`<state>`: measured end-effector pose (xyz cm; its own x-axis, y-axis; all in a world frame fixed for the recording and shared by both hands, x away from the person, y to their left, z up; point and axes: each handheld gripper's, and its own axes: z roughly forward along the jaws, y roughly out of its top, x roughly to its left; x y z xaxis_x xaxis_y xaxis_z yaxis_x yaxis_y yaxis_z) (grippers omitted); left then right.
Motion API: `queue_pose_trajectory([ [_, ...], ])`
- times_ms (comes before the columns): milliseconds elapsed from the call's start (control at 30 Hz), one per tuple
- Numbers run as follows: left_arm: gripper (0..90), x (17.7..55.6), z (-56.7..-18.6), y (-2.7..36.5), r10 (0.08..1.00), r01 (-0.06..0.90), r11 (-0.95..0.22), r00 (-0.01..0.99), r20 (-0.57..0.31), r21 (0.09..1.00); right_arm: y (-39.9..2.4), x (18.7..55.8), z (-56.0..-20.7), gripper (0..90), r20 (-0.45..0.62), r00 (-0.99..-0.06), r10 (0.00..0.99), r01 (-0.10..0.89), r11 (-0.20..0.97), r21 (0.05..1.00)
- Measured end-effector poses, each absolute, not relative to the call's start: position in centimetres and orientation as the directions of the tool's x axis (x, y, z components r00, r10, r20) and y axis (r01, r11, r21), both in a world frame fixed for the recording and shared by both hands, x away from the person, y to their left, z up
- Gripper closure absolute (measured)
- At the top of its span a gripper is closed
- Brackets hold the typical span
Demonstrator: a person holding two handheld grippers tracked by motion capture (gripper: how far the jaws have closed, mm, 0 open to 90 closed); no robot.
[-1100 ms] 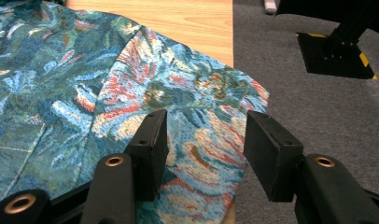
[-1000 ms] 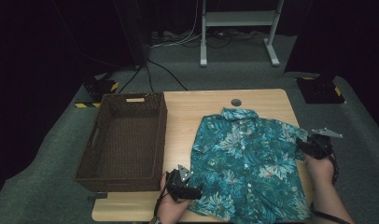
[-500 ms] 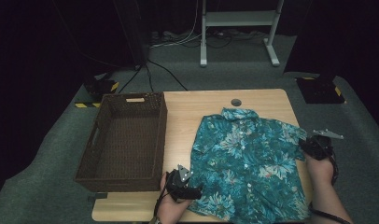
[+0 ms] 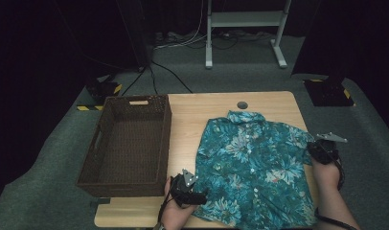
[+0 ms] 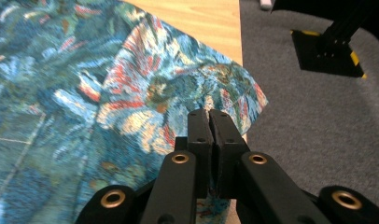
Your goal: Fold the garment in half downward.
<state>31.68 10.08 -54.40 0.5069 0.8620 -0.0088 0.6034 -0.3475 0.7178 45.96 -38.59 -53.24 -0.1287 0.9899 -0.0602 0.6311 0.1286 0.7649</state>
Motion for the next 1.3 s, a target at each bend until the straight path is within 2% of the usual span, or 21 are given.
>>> queue_pose_trajectory([
  [267,2.8,31.7,-54.4,10.1,0.863,0.604,-0.347,0.505,-0.008,0.717,-37.4,45.1,-51.7,87.2,-0.086,-0.110,0.990,0.579,0.134,0.804],
  [567,3.1,31.7,-54.4,10.1,0.864,0.604,-0.347,0.504,-0.007,0.718,-35.3,43.7,-50.3,87.1,-0.104,-0.141,0.984,0.538,0.165,0.827],
  [867,3.0,31.7,-54.4,10.1,0.865,0.605,-0.343,0.502,-0.010,0.719,-33.0,43.5,-50.0,87.0,-0.144,-0.176,0.974,0.539,0.217,0.814],
  [1300,3.0,31.7,-54.4,10.1,0.864,0.604,-0.344,0.504,-0.010,0.718,-29.4,45.4,-51.2,86.3,-0.203,-0.234,0.951,0.568,0.303,0.765],
])
